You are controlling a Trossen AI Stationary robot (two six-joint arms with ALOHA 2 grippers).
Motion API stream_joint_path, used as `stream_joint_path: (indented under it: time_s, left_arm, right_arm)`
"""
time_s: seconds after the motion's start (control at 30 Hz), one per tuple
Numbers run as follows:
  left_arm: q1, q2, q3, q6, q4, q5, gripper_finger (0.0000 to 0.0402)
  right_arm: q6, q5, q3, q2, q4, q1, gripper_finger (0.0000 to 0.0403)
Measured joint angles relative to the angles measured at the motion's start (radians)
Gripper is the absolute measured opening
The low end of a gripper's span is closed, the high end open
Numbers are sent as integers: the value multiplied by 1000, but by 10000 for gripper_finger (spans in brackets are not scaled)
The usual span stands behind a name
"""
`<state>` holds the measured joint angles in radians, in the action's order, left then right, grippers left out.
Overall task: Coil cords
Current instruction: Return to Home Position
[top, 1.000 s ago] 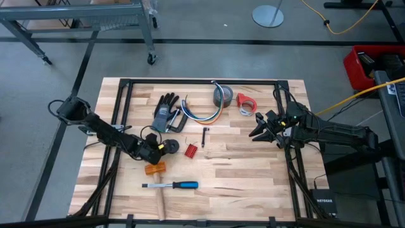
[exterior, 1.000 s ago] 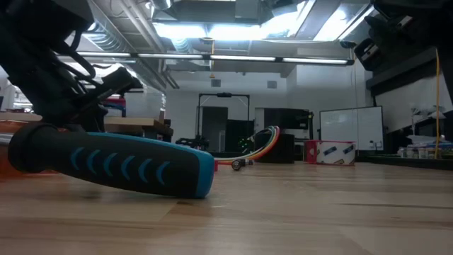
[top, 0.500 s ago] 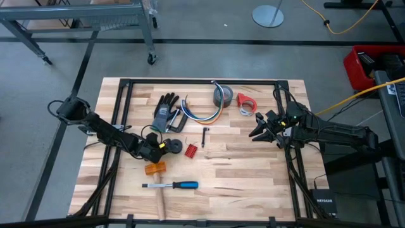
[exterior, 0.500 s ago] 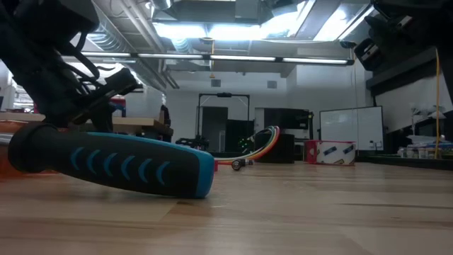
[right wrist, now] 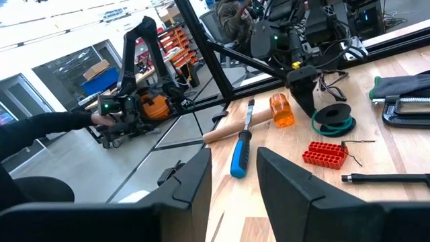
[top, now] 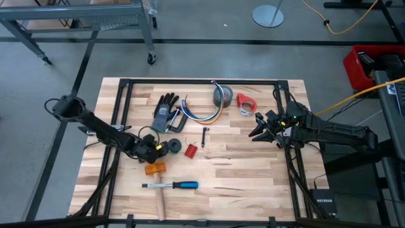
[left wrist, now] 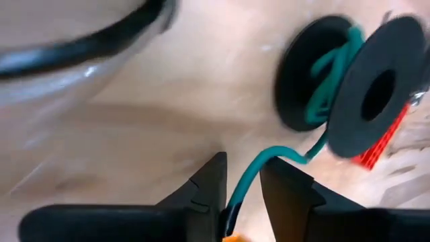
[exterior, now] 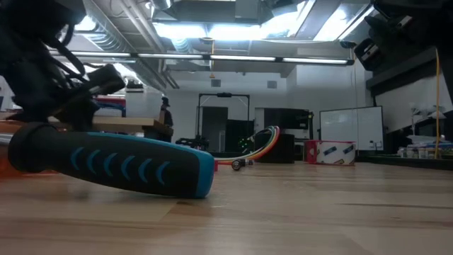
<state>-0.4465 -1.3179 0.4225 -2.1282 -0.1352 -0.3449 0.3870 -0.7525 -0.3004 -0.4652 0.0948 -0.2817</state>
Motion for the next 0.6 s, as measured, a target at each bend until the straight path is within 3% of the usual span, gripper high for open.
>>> stream_joint_path:
  time_s: [0.17,0.6]
  left_arm:
    - [-31,54,0,-50,-89,68,79]
    - [-118,96,2,-70,-142,71,77]
  right_arm:
    - [0,0,0,0,0,0,122]
    - [0,0,0,0,2,0,122]
